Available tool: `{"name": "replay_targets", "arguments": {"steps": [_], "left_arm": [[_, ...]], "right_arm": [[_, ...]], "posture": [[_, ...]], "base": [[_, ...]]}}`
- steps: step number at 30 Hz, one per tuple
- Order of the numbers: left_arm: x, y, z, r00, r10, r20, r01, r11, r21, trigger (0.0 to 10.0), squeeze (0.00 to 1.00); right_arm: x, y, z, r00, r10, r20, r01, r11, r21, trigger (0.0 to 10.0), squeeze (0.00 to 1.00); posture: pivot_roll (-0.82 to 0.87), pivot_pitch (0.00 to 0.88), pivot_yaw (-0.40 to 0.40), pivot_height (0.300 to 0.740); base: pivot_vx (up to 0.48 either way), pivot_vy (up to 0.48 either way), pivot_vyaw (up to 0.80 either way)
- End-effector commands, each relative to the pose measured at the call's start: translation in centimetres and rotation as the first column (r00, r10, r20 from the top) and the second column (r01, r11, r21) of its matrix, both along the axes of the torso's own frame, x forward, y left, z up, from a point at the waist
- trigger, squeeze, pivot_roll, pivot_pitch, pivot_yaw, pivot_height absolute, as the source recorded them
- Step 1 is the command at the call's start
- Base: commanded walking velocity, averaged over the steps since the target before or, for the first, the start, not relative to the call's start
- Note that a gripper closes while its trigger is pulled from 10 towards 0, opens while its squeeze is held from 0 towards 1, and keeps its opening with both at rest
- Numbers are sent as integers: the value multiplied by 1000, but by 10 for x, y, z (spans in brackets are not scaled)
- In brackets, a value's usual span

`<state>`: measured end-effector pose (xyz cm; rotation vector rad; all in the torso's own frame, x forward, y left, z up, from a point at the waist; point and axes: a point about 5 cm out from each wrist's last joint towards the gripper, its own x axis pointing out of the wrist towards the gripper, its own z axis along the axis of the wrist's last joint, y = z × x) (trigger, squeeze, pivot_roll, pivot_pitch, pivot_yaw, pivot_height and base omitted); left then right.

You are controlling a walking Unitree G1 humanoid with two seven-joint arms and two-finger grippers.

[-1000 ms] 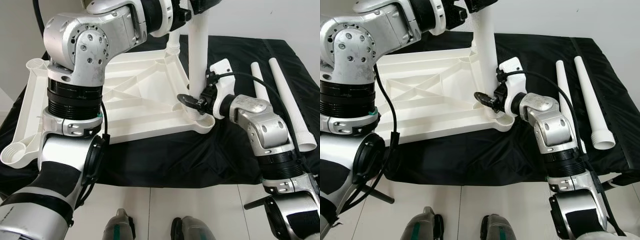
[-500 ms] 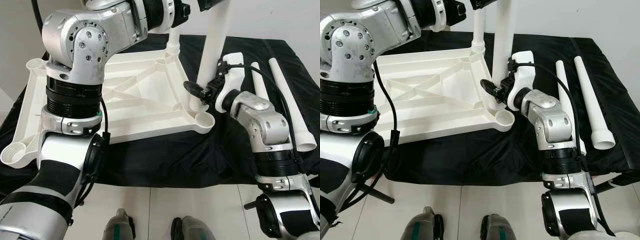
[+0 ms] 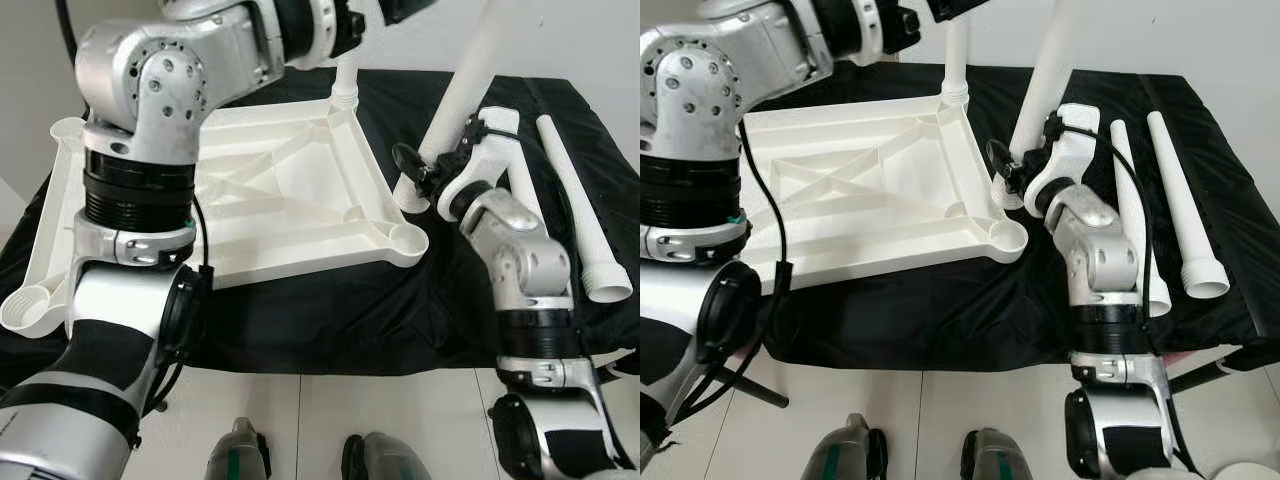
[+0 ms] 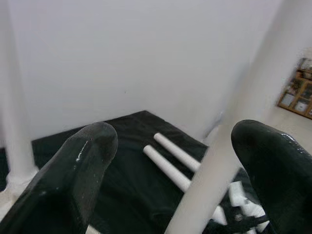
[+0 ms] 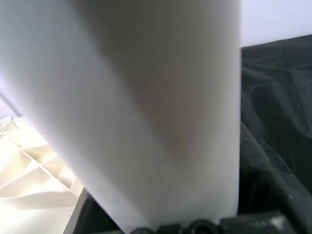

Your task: Building children table

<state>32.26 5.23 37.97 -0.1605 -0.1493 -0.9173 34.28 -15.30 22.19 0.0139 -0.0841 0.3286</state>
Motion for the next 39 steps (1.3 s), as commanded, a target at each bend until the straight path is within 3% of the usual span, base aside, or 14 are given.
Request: {"name": "replay_targets", "arguments": {"steps": [1, 2, 4, 6, 7, 15, 19, 20, 22, 25, 29, 33, 39], "left_arm": [[6, 4, -35, 997, 69, -35, -69, 998, 11, 10000, 0], [4, 1, -60, 994, 94, -52, -94, 996, 10, 10000, 0], [4, 1, -60, 994, 94, -52, -94, 996, 10, 10000, 0], [3, -1, -93, 984, 154, -94, -155, 988, -2, 10000, 0], [5, 1, -101, 977, 179, -113, -180, 984, -2, 10000, 0], [10, 7, -119, 963, 229, -142, -231, 973, 6, 10000, 0], [10, 14, -138, 952, 298, -63, -292, 953, 84, 10000, 0], [5, 15, -151, 949, 308, -67, -299, 947, 118, 10000, 0], [2, 15, -156, 951, 300, -74, -292, 951, 103, 10000, 0], [-10, 16, -166, 942, 331, 48, -334, 931, 144, 10000, 0], [-22, 14, -172, 946, 309, 99, -320, 937, 136, 10000, 0], [-30, 13, -177, 942, 288, 174, -319, 930, 183, 10000, 0], [-40, 9, -178, 963, 212, 168, -240, 956, 170, 10000, 0]], "right_arm": [[-1, -2, 7, 998, -32, 51, 31, 999, 16, 10000, 0], [-1, -2, 8, 997, -39, 64, 38, 999, 20, 10000, 0], [-1, -2, 8, 997, -39, 64, 38, 999, 20, 10000, 0], [0, -2, 8, 995, -61, 76, 58, 997, 47, 10000, 0], [0, -2, 9, 994, -75, 82, 70, 996, 64, 10000, 0], [1, -1, 7, 988, -124, 95, 112, 986, 121, 10000, 0], [0, 0, 1, 978, -178, 108, 167, 980, 105, 10000, 0], [-2, 1, -3, 979, -174, 111, 162, 981, 105, 10000, 0], [-3, 0, -4, 976, -182, 115, 171, 980, 103, 10000, 0], [-7, -1, -12, 972, -200, 124, 188, 977, 102, 10000, 0], [-10, 0, -19, 972, -199, 129, 185, 976, 111, 10000, 0], [-11, 4, -27, 973, -195, 124, 183, 978, 97, 10000, 0], [-11, 7, -36, 977, -181, 115, 175, 983, 61, 10000, 0]], "posture": [[-128, 30, 22, 740], [-127, 34, 19, 740], [-127, 34, 19, 740], [-127, 37, 17, 740], [-128, 41, 13, 740], [-137, 45, 6, 740], [-149, 44, 15, 740], [-148, 45, 20, 740], [-146, 45, 24, 740], [-129, 46, 25, 740], [-119, 47, 21, 740], [-113, 49, 19, 740], [-105, 52, 16, 740]], "base": [[0, 0, 0], [0, 0, 0], [0, 0, 0], [0, 0, 0], [0, 0, 0], [0, 0, 0], [0, 0, 0], [0, 0, 0], [0, 0, 0], [0, 0, 0], [0, 0, 0], [0, 0, 0], [0, 0, 0]]}}
